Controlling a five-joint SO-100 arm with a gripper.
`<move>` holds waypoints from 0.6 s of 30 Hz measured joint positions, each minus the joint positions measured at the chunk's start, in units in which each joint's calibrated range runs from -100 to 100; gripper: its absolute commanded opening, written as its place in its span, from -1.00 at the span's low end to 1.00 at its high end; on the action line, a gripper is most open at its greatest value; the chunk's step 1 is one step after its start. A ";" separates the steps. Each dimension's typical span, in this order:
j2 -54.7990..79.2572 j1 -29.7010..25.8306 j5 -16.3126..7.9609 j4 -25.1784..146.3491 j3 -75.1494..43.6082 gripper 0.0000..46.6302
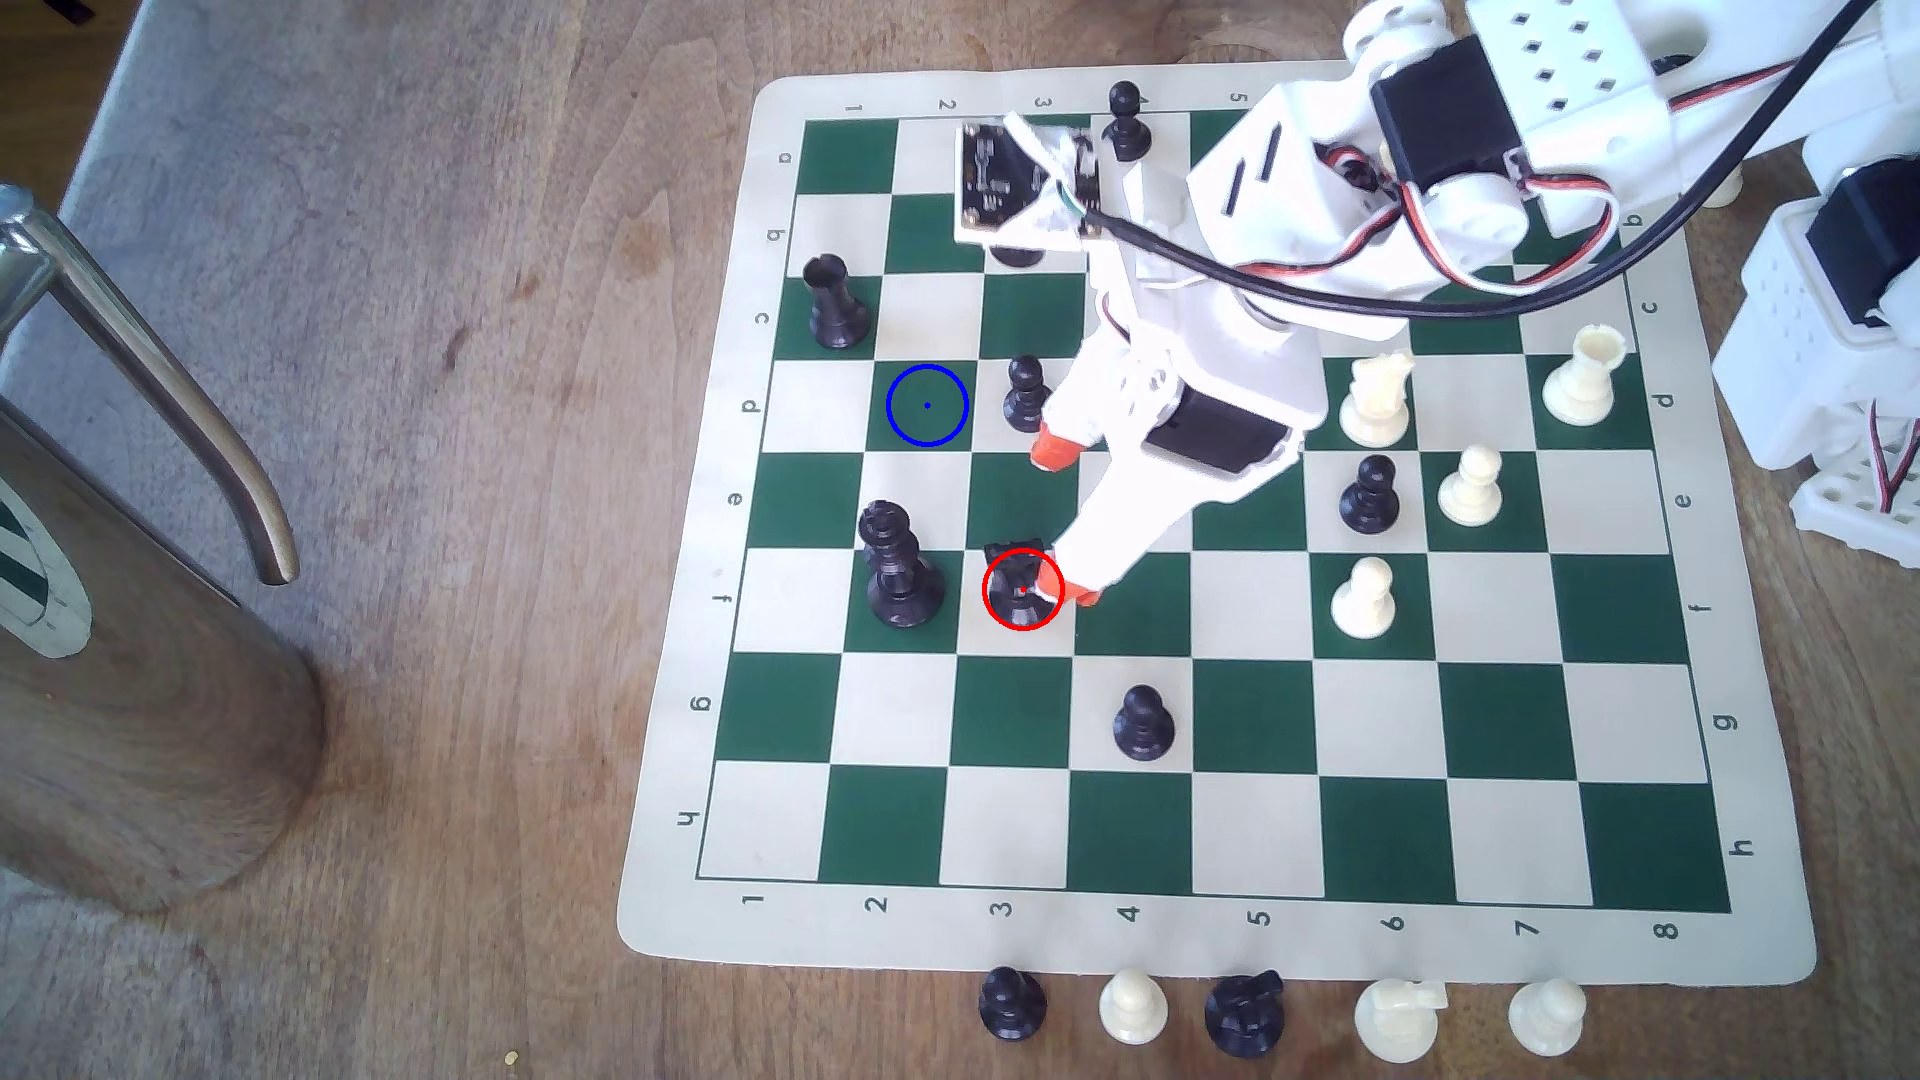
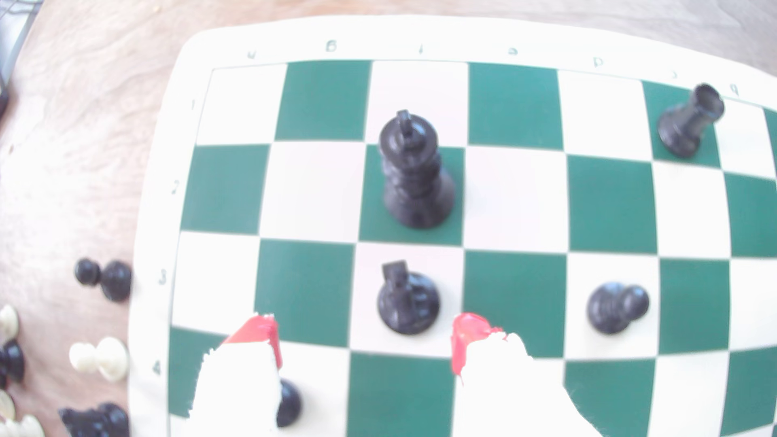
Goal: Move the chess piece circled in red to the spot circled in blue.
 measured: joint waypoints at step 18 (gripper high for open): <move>7.37 0.00 0.00 -9.16 1.99 -0.09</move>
